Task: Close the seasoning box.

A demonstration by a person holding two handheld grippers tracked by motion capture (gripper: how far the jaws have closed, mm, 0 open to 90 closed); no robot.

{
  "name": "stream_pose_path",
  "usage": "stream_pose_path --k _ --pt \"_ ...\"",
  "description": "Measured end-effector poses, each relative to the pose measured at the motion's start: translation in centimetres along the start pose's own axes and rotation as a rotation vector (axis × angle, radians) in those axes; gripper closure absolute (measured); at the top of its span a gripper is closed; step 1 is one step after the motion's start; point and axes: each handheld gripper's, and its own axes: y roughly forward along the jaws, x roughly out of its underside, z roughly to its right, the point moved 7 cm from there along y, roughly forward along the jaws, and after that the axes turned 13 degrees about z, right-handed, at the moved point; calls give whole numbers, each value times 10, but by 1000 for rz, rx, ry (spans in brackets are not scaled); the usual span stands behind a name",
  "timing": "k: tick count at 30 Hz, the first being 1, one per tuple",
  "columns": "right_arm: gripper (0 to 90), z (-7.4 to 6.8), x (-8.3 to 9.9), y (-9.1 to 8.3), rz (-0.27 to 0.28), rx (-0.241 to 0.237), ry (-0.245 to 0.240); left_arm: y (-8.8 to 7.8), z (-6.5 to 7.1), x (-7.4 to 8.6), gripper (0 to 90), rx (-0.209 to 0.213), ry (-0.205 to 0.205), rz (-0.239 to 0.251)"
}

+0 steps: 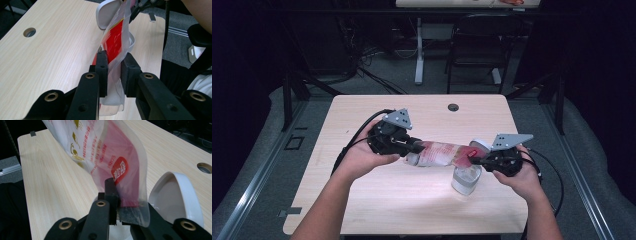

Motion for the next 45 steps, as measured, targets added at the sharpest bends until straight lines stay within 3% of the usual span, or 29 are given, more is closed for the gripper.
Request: stream_pose_path --k 45 --pt "868 0 0 0 6 0 5 2 -1 -1 828 -5 8 -12"
